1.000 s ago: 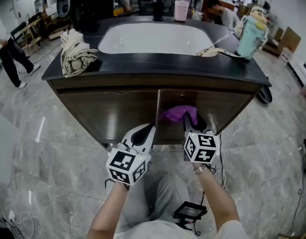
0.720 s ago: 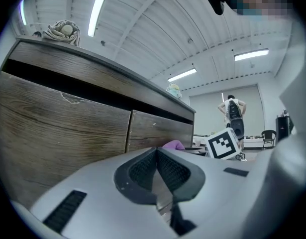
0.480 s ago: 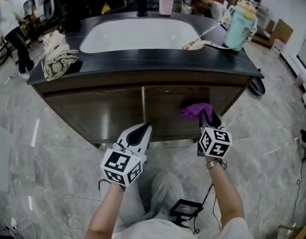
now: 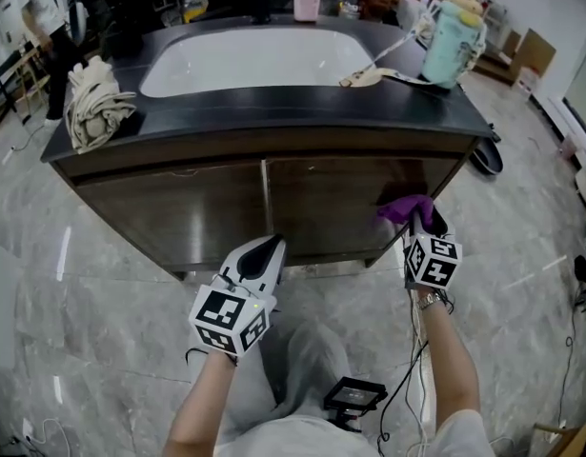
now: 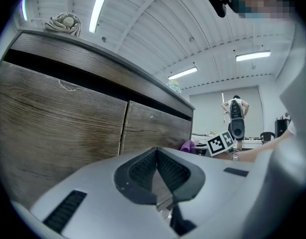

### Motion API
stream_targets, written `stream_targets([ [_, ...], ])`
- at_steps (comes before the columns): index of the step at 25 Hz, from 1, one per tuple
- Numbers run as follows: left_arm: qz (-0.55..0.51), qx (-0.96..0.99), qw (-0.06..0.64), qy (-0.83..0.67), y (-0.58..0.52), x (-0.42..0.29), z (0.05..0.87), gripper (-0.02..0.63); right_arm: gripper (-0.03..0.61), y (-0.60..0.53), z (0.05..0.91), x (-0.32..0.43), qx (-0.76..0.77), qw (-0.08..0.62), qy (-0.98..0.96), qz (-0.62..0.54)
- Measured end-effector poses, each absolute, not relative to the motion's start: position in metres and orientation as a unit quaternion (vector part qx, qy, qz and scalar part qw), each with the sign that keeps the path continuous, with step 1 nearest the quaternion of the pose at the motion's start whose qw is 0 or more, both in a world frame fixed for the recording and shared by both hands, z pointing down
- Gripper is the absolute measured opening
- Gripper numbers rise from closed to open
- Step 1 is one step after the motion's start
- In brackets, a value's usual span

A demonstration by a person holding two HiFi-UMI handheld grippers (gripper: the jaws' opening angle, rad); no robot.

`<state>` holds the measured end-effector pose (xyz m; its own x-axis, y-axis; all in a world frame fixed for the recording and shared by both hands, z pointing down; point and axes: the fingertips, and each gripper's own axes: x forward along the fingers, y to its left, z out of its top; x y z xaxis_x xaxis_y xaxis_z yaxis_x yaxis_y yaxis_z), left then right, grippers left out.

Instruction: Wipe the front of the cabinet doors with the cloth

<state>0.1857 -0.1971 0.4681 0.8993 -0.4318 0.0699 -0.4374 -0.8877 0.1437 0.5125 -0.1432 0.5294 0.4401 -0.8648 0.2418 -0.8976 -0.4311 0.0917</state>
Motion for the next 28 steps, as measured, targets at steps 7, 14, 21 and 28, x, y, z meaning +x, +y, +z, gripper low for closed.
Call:
stream_targets([
  [7,0.014,0.968,0.083,-0.237,-0.201,0.170,0.469,0.006,0.150,-0.127,0.545,0.515,0.852,0.096,-0.503,0.108],
  [14,0.019,0.963,0.094,-0.253,-0.200,0.149,0.482,0.006,0.152,-0.166,0.549,0.370,0.772,0.085,-0.623,0.095],
  [21,0.024,0.961,0.102,-0.255,-0.192,0.143,0.490,0.006,0.150,-0.219,0.558,0.266,0.713,0.082,-0.689,0.095],
  [28,0.031,0.963,0.088,-0.252,-0.185,0.139,0.490,0.006,0.150,-0.255,0.579,0.239,0.706,0.088,-0.695,0.101],
])
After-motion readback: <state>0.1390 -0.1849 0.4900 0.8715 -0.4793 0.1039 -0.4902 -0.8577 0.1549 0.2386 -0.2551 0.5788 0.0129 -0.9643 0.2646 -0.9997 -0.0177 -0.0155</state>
